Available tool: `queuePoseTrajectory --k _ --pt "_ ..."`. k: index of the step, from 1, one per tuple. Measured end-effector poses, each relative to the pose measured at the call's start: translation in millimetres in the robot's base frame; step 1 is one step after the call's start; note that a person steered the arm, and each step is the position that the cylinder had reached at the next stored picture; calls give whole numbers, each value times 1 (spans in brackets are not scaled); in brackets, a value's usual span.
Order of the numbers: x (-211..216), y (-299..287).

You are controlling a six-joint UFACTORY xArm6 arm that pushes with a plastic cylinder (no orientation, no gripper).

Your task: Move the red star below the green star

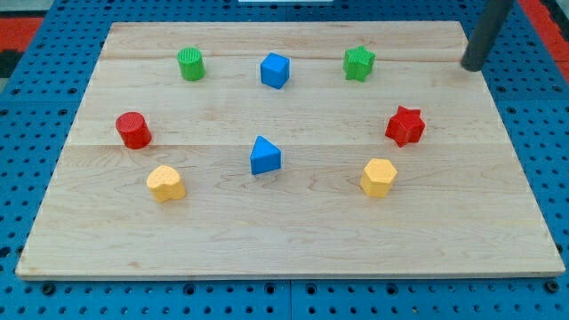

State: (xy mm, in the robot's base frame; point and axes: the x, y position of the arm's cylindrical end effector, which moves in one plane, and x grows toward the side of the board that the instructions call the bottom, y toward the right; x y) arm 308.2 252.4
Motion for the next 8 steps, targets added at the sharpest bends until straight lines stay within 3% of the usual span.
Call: queuePoseTrajectory --k 3,4,8 --pt "120 -9" --pt "149 -47" --pt "97 -123"
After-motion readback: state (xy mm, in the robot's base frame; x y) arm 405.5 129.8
